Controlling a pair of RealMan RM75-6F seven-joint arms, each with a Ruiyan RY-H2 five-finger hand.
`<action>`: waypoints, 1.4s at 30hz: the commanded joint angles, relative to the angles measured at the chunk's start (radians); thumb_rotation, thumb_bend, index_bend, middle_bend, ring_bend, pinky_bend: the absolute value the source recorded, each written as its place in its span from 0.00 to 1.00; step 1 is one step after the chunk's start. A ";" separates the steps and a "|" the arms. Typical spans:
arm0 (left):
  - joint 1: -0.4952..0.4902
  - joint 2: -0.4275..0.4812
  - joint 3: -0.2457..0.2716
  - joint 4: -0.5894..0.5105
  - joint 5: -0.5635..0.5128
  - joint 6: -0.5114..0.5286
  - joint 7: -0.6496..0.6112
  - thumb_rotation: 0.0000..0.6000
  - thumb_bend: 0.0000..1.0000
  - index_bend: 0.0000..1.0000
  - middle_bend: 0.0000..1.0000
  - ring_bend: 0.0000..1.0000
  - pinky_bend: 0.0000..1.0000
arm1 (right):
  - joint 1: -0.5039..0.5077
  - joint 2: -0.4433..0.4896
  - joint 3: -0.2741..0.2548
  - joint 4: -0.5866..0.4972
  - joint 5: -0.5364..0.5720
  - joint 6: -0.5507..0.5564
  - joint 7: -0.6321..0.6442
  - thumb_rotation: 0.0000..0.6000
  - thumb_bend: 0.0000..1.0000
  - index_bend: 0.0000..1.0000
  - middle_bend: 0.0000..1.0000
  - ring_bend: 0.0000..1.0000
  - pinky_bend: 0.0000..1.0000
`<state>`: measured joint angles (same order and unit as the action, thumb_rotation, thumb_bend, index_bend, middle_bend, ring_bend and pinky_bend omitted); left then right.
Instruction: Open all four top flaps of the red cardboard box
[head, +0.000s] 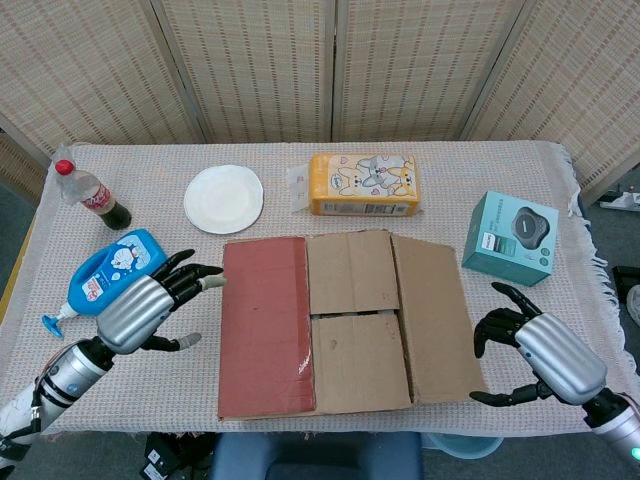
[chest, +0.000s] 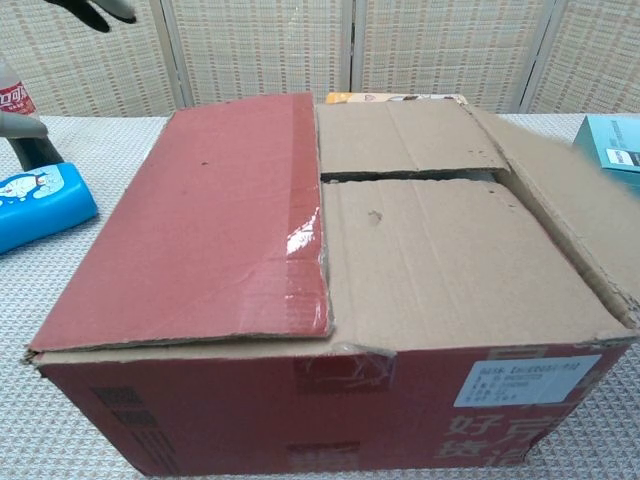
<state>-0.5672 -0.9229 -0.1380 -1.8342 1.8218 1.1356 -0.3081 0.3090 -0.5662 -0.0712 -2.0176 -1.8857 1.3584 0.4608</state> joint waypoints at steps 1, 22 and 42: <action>-0.072 -0.024 0.003 -0.013 0.048 -0.055 -0.039 0.85 0.27 0.20 0.19 0.19 0.00 | -0.019 -0.018 0.001 0.020 0.008 0.033 0.015 0.59 0.12 0.53 0.47 0.34 0.00; -0.325 -0.142 0.006 -0.055 0.015 -0.282 0.033 0.26 0.23 0.25 0.24 0.22 0.00 | -0.029 -0.065 0.018 0.100 0.038 0.044 0.081 0.59 0.12 0.52 0.46 0.33 0.00; -0.411 -0.202 0.010 -0.052 -0.109 -0.397 0.278 0.26 0.23 0.32 0.30 0.27 0.00 | -0.043 -0.086 0.005 0.169 0.038 0.058 0.170 0.59 0.12 0.52 0.46 0.33 0.00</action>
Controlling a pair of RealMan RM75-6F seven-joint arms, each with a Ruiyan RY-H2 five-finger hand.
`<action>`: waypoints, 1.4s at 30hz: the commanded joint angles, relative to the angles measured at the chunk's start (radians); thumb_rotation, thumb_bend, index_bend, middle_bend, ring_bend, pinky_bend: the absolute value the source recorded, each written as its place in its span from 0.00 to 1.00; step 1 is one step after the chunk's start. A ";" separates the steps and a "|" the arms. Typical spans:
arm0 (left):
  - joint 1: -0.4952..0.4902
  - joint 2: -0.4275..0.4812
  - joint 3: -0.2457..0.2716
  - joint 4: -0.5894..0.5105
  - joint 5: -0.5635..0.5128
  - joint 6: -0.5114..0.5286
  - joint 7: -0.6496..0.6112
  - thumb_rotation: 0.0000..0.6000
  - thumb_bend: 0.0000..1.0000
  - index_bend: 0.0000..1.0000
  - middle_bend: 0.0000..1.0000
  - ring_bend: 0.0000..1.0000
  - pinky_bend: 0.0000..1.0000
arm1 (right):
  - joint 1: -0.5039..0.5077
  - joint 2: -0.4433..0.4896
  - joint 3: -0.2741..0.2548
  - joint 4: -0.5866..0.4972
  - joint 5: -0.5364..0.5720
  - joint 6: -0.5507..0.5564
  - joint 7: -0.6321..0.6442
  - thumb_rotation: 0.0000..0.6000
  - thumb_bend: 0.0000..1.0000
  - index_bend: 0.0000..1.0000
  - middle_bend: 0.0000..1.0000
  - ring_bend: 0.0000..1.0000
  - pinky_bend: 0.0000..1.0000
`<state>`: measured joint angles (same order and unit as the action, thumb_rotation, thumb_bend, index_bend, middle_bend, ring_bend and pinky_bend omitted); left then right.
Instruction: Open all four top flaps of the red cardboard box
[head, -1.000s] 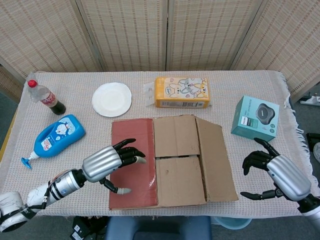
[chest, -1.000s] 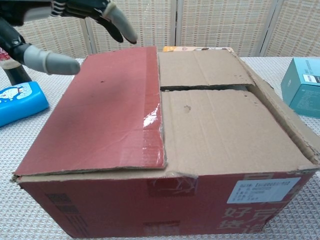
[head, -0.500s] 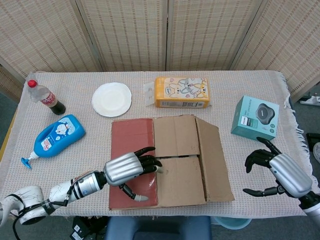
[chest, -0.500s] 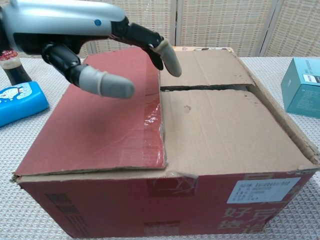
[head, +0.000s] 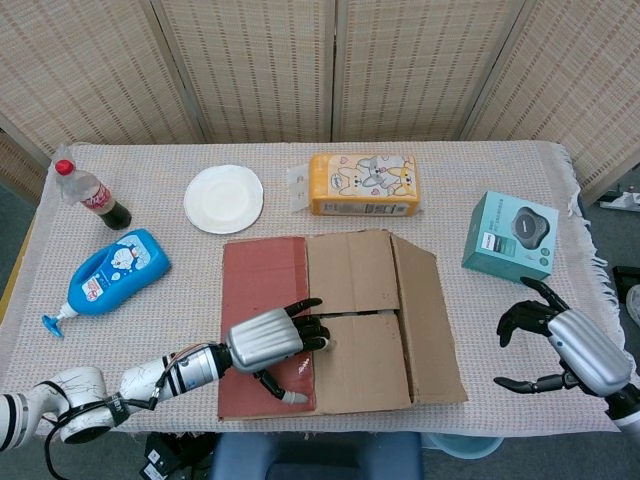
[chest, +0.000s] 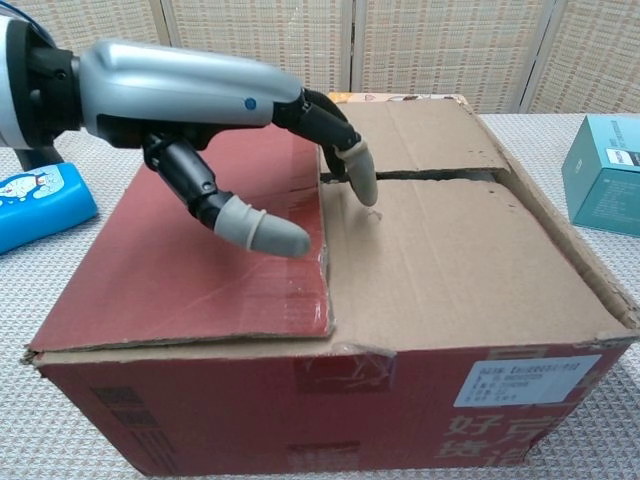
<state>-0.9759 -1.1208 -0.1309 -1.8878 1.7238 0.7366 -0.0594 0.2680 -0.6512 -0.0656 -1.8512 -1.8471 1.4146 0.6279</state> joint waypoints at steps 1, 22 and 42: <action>-0.001 -0.005 0.004 0.002 -0.013 0.006 0.038 0.26 0.23 0.33 0.32 0.29 0.00 | -0.002 -0.002 -0.001 0.004 0.000 0.003 0.004 0.59 0.12 0.52 0.46 0.33 0.00; 0.049 0.212 -0.035 -0.173 -0.113 0.106 0.055 0.26 0.23 0.48 0.50 0.45 0.00 | -0.021 -0.001 -0.005 0.031 -0.007 0.052 0.048 0.59 0.12 0.53 0.46 0.32 0.00; 0.248 0.490 -0.004 -0.238 -0.116 0.264 -0.069 0.26 0.23 0.49 0.50 0.45 0.00 | -0.003 0.028 0.021 -0.016 0.000 0.049 0.039 0.59 0.12 0.53 0.46 0.32 0.00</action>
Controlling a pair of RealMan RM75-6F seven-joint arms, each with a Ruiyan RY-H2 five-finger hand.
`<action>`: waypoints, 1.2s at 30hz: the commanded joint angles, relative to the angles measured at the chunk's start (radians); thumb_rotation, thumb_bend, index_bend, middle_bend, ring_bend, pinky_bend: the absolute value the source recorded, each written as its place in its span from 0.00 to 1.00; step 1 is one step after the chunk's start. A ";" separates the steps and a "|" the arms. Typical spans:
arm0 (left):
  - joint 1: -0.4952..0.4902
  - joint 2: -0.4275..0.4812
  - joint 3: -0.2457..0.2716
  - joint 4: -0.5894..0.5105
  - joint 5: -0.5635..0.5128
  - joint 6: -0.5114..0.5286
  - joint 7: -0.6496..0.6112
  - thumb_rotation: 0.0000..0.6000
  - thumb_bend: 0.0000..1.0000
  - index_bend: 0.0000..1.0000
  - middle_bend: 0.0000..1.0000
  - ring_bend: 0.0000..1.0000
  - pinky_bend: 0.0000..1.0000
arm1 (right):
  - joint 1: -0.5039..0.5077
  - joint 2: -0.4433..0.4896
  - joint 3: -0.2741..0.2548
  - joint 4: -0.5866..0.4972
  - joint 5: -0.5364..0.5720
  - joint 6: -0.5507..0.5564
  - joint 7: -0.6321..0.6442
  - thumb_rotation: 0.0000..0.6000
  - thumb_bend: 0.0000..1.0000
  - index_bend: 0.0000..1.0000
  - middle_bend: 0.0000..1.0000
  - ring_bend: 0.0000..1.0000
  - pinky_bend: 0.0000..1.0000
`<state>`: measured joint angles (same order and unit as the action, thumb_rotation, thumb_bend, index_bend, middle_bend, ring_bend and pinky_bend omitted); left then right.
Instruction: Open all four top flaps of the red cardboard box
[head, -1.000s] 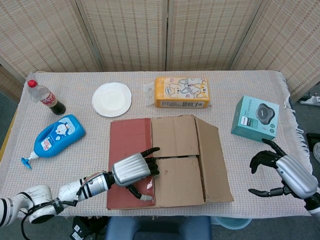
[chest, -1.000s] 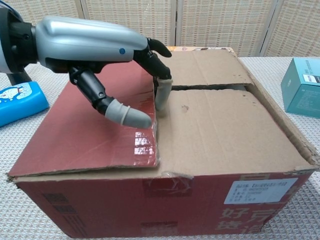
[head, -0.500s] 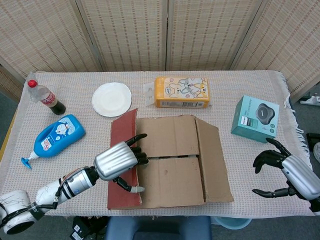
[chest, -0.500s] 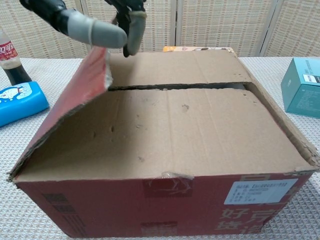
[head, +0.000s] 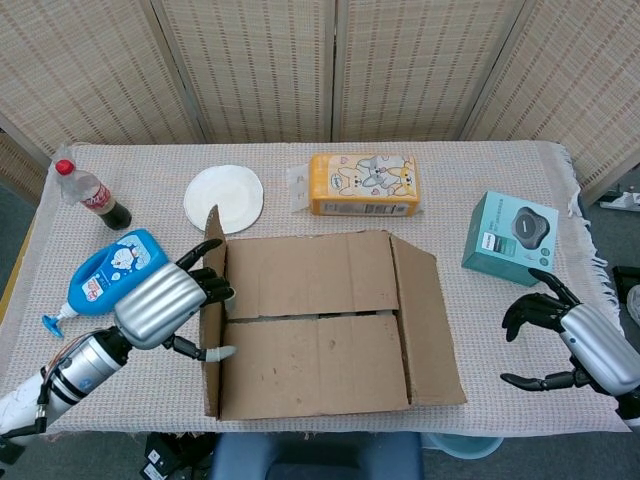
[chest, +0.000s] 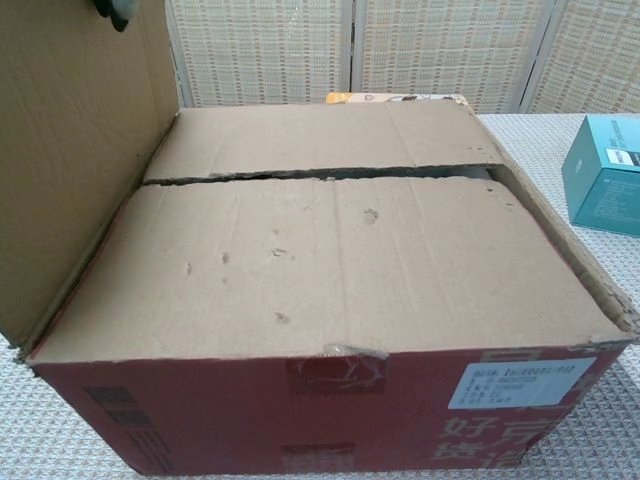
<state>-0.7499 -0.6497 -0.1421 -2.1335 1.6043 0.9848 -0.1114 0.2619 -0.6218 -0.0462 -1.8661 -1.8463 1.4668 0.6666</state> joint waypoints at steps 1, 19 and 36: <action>0.030 0.022 0.008 0.012 0.005 0.025 -0.015 0.26 0.23 0.49 0.50 0.45 0.00 | 0.005 -0.001 0.002 -0.002 -0.002 -0.006 0.001 0.59 0.12 0.53 0.46 0.32 0.00; 0.204 0.027 0.017 0.079 -0.054 0.208 -0.011 0.25 0.23 0.38 0.41 0.35 0.00 | 0.068 -0.005 0.011 -0.021 -0.042 -0.118 -0.077 0.75 0.12 0.17 0.24 0.23 0.00; 0.240 -0.121 0.045 0.136 -0.066 0.179 0.135 1.00 0.24 0.23 0.32 0.31 0.00 | 0.283 -0.252 0.166 -0.081 0.166 -0.409 -0.448 1.00 0.12 0.05 0.12 0.15 0.00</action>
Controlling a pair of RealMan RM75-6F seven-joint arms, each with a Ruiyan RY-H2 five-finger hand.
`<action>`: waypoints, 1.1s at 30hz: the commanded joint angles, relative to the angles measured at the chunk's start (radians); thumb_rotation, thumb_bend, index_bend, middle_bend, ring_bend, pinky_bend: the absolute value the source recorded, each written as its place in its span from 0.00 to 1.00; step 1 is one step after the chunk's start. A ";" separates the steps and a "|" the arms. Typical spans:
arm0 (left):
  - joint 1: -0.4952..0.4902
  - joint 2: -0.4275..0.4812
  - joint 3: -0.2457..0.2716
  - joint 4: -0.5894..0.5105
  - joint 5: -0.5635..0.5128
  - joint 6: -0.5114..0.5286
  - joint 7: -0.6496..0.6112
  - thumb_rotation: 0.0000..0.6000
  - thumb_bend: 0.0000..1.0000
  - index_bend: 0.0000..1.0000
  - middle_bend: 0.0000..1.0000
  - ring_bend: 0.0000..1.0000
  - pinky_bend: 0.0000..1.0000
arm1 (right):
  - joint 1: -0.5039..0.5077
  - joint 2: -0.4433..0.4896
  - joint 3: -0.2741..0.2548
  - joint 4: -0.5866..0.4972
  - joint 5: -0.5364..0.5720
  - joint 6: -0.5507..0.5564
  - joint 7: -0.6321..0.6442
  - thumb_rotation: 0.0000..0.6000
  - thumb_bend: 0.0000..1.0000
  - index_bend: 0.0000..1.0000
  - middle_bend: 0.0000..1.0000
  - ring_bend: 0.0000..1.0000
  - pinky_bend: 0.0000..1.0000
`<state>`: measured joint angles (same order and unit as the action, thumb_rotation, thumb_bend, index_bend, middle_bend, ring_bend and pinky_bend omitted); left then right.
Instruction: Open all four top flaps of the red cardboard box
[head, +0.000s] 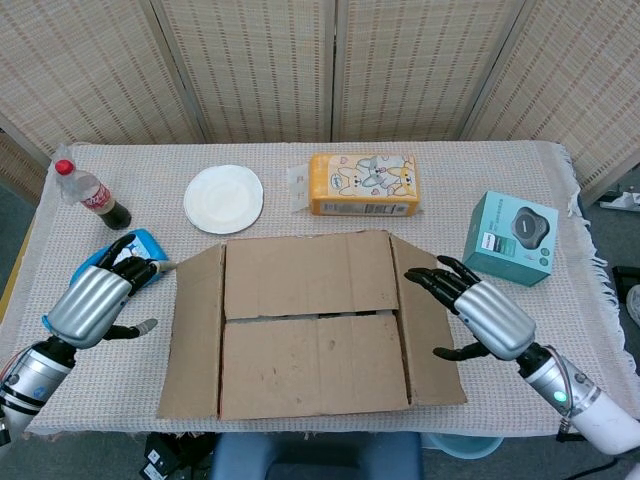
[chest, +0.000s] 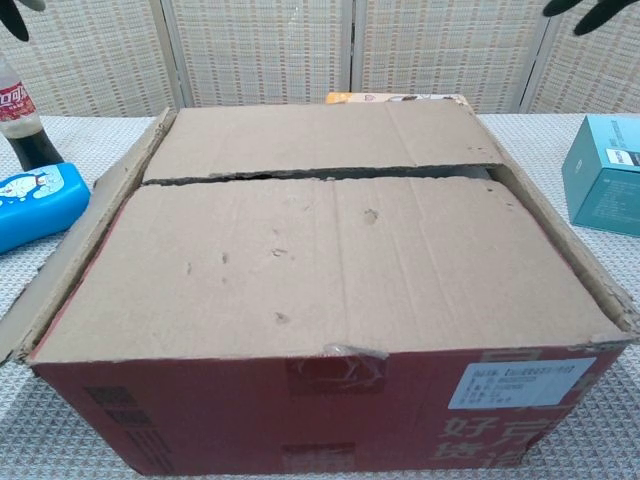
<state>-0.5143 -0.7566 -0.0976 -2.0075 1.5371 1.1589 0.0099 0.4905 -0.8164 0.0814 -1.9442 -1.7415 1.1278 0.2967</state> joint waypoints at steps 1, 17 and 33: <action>0.007 -0.022 -0.001 0.015 0.004 0.013 0.021 1.00 0.24 0.23 0.32 0.31 0.00 | 0.066 -0.071 0.045 -0.001 0.076 -0.085 -0.100 1.00 0.12 0.05 0.12 0.15 0.00; 0.038 -0.056 0.003 0.039 0.004 0.037 0.048 1.00 0.24 0.23 0.32 0.31 0.00 | 0.213 -0.301 0.112 0.085 0.247 -0.209 -0.393 1.00 0.12 0.03 0.09 0.12 0.00; 0.047 -0.057 0.001 0.026 0.005 0.031 0.058 1.00 0.24 0.25 0.32 0.31 0.00 | 0.270 -0.453 0.126 0.192 0.311 -0.187 -0.503 1.00 0.12 0.03 0.09 0.12 0.00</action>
<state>-0.4674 -0.8140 -0.0965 -1.9812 1.5420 1.1902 0.0675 0.7574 -1.2641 0.2058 -1.7570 -1.4294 0.9364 -0.2052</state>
